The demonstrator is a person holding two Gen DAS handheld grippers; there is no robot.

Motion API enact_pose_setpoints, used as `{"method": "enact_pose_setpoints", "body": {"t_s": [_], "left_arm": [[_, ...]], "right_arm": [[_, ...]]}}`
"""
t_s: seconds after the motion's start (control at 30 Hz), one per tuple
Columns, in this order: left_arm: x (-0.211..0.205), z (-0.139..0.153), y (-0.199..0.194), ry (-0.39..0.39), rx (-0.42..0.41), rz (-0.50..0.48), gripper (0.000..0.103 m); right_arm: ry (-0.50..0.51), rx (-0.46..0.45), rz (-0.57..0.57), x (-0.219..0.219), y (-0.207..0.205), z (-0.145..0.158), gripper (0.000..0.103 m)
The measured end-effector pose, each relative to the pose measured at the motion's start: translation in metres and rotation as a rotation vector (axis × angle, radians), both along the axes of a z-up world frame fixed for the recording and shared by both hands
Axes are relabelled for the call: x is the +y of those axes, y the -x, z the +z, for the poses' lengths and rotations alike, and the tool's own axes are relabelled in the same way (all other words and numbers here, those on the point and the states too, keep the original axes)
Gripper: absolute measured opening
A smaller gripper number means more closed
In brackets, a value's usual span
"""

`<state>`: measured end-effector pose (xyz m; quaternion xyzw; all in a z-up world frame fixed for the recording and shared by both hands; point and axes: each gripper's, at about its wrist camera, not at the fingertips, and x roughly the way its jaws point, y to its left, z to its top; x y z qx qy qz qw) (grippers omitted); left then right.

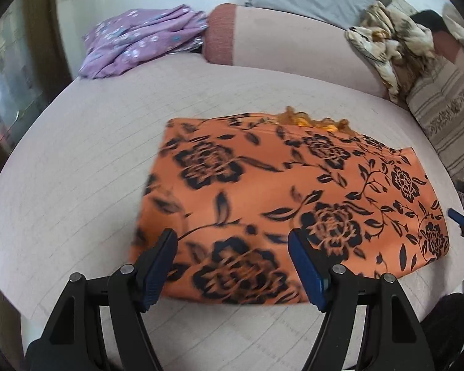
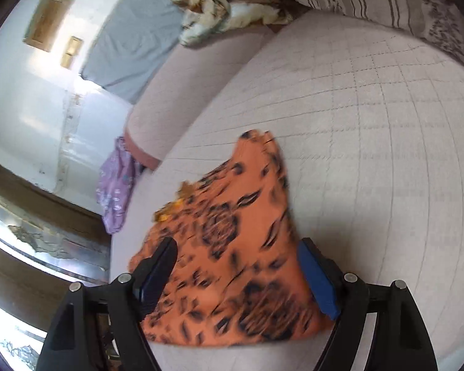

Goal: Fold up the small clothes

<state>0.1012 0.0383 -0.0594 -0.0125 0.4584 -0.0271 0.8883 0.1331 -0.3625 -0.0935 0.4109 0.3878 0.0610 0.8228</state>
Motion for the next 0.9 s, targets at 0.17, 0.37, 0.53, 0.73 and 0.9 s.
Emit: {"method": "enact_pose_setpoints", "body": {"t_s": [0.17, 0.37, 0.53, 0.73, 0.9], "left_arm": [[-0.026, -0.011, -0.016, -0.013, 0.015, -0.053, 0.075], [-0.039, -0.03, -0.022, -0.034, 0.056, -0.084, 0.075], [-0.033, -0.036, -0.022, -0.047, 0.062, -0.076, 0.075], [-0.032, -0.042, -0.024, -0.051, 0.056, -0.084, 0.076], [-0.039, -0.046, -0.022, -0.085, 0.039, -0.105, 0.082]], "right_arm": [[0.024, 0.078, 0.084, -0.007, -0.043, -0.024, 0.082], [0.085, 0.09, 0.15, 0.001, -0.088, -0.032, 0.062], [0.062, 0.138, 0.121, -0.007, -0.091, -0.053, 0.018], [-0.038, 0.129, 0.023, -0.028, -0.076, -0.059, 0.024], [0.038, 0.066, 0.032, -0.021, -0.091, -0.027, 0.07]]}}
